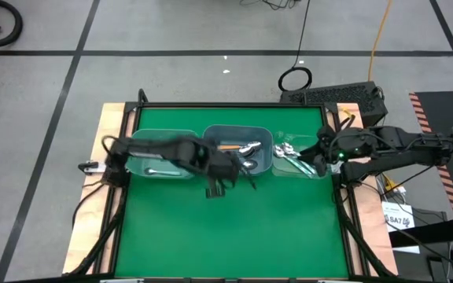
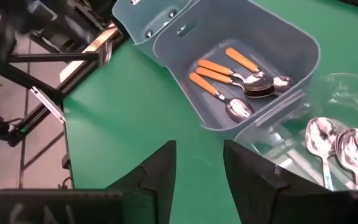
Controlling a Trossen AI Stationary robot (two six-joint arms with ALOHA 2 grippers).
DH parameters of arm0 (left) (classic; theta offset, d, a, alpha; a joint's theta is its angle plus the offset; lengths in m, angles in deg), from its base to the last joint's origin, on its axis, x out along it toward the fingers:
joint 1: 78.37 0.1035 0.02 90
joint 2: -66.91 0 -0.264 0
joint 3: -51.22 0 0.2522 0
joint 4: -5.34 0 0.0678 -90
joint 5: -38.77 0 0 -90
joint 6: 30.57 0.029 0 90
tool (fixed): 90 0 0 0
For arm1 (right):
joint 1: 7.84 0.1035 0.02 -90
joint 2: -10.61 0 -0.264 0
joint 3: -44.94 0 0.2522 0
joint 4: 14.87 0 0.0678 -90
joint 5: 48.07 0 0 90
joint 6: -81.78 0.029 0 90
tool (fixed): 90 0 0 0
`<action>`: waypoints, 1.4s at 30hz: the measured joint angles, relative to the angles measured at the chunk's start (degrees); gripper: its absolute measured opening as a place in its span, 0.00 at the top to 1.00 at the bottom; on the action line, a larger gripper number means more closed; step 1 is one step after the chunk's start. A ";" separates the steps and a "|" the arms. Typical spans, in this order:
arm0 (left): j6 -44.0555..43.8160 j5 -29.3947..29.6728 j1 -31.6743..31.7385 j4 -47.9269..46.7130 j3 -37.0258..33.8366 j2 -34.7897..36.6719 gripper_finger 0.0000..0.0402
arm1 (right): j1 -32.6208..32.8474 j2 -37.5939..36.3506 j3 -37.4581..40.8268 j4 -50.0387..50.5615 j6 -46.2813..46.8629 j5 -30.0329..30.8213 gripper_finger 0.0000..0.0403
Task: Sort silverware by color (type)
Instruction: Put the blue spoon into the green bin
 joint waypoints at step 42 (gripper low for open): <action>-16.74 -3.11 18.26 34.26 -84.97 61.44 0.92 | 0.02 2.97 -0.02 -3.10 6.69 5.89 0.68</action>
